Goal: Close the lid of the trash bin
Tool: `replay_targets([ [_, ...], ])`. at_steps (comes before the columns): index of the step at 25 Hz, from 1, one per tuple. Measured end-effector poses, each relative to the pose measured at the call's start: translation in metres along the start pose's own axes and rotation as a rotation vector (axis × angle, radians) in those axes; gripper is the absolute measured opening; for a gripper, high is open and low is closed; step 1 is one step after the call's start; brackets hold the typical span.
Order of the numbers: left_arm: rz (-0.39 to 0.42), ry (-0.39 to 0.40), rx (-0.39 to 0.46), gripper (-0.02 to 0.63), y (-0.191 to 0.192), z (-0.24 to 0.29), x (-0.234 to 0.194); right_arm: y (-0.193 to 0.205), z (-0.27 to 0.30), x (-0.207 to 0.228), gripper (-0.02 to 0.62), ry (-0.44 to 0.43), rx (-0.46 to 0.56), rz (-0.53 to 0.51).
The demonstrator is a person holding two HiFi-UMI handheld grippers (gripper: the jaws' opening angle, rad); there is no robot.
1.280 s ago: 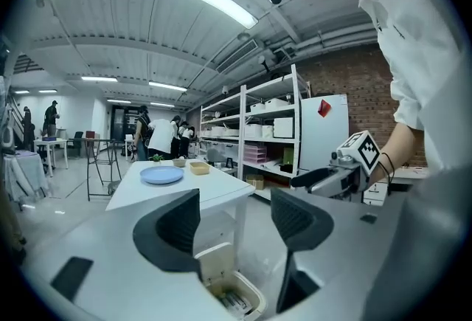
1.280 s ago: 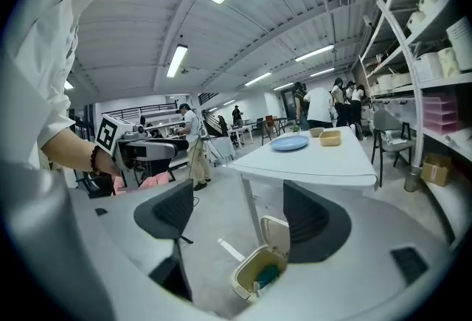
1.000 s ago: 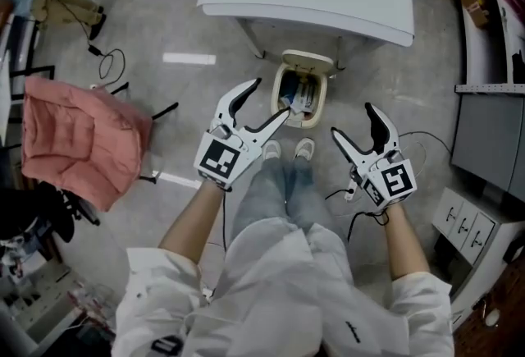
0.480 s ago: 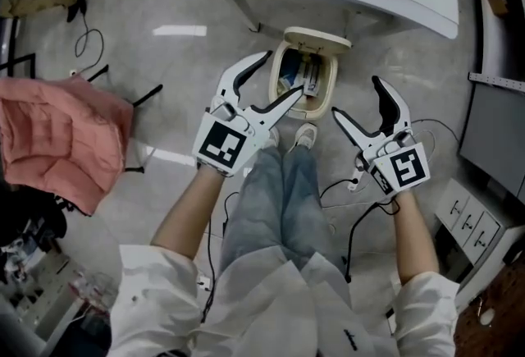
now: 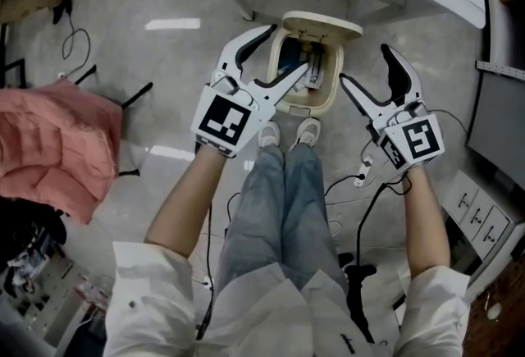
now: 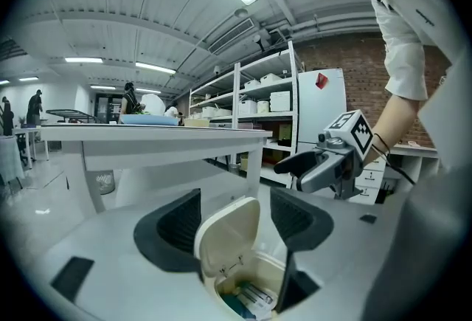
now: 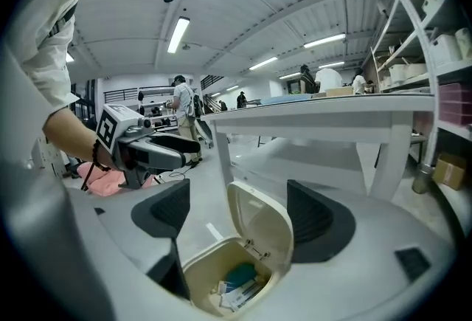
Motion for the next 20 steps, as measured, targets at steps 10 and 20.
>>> replay_targets([
  [10, 0.103, 0.009, -0.016, 0.291, 0.022, 0.035, -0.015, 0.022, 0.037, 0.017, 0.421, 0.049, -0.023, -0.032],
  [20, 0.157, 0.018, -0.055, 0.285, 0.025, 0.063, -0.026, 0.024, 0.056, 0.031, 0.396, 0.089, -0.045, -0.086],
])
Point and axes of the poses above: the fingertips, and each gripper's own axes: z forward along the fingers, x to its right, y out of its underside, the point moved 4 cm from there along -z, backward along the fingers, and after that the axes turned 14 degrees about -x, right-handed, at the moved point
